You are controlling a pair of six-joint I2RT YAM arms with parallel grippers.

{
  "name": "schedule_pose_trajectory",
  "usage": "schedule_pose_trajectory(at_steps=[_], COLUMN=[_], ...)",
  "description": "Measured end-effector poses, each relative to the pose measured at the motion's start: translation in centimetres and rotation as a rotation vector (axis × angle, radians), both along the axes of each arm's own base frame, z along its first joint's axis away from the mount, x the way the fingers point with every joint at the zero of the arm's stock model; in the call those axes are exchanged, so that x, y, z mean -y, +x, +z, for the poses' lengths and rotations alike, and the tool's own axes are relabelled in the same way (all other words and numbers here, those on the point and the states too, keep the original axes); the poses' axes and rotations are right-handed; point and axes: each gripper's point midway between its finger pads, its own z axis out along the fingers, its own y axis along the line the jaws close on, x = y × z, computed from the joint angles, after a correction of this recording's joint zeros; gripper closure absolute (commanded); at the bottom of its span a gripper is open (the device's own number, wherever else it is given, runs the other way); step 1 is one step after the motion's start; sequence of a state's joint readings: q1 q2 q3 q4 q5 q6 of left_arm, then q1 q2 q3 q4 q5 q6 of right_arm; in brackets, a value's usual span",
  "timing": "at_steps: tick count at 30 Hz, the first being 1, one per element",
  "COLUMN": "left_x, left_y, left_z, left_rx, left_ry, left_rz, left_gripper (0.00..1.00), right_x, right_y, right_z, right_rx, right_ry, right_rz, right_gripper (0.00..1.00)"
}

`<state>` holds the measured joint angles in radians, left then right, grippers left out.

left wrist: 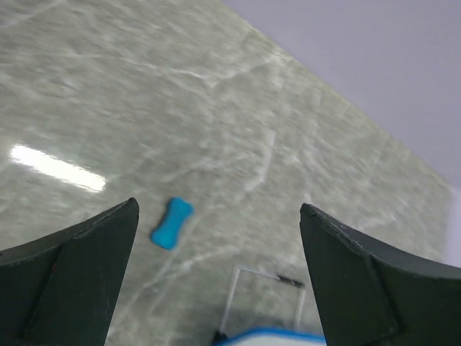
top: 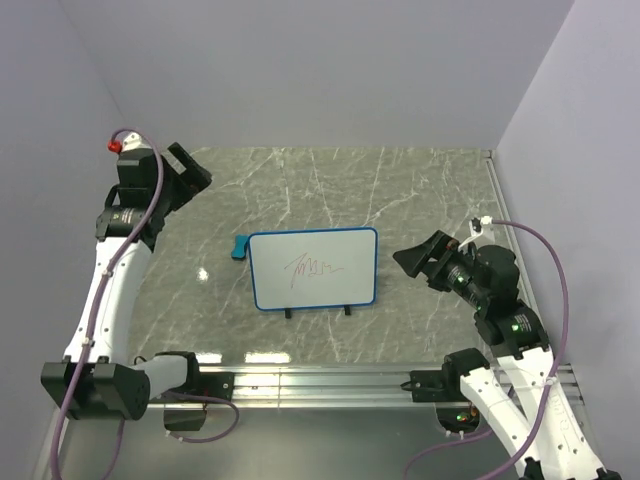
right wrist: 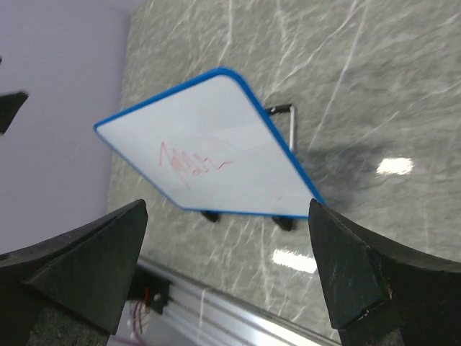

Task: Erase the whiteboard

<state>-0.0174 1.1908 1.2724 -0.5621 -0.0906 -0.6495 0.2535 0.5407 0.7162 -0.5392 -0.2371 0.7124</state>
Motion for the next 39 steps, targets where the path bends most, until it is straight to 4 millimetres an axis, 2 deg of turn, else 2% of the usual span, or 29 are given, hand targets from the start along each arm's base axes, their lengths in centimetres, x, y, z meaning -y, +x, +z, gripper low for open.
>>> schedule_pose_trajectory(at_steps=[2,4,7,11,16,18,24,29,33,39], left_x=[2.0,3.8,5.1,4.9,4.5,4.6,5.9,5.6,5.2,5.5], left_y=[-0.5,-0.5,-0.7,-1.5,-2.3,-2.9,-3.5,-3.3,-2.7,0.0], left_z=[0.6,0.2,-3.6,-8.3,-11.2,-12.6,-18.3,-22.6,-24.6,-26.3], left_rx=[0.011,-0.001,-0.106,-0.254,-0.335,-0.374,-0.540,-0.651,-0.702,-0.714], left_ry=[-0.069,-0.131,-0.198,-0.194,-0.149,-0.117,0.006,0.065,0.105,0.137], left_rz=[-0.097,-0.181,-0.205,-0.173,-0.136,-0.126,-0.145,-0.150,-0.163,-0.189], left_gripper=[0.01,0.01,0.01,0.01,0.01,0.01,0.03,0.05,0.10,0.17], right_x=[-0.6,-1.1,-1.2,-1.0,-1.7,-2.0,-2.8,-3.2,-3.0,-2.5], right_y=[-0.5,-1.0,-1.5,-2.0,-1.4,-1.3,-1.3,-1.5,-1.9,-1.8], right_z=[0.1,-0.1,-0.7,-0.7,2.3,2.8,1.9,0.8,0.1,-0.9], right_rx=[-0.012,-0.033,-0.065,-0.080,-0.046,-0.034,-0.076,-0.113,-0.138,-0.169], right_ry=[0.014,0.021,0.019,-0.008,-0.039,-0.043,-0.051,-0.078,-0.105,-0.145], right_rz=[0.041,0.072,0.089,0.101,0.158,0.179,0.223,0.256,0.263,0.254], right_gripper=[0.01,0.01,0.00,0.03,0.04,0.04,0.05,0.06,0.07,0.07])
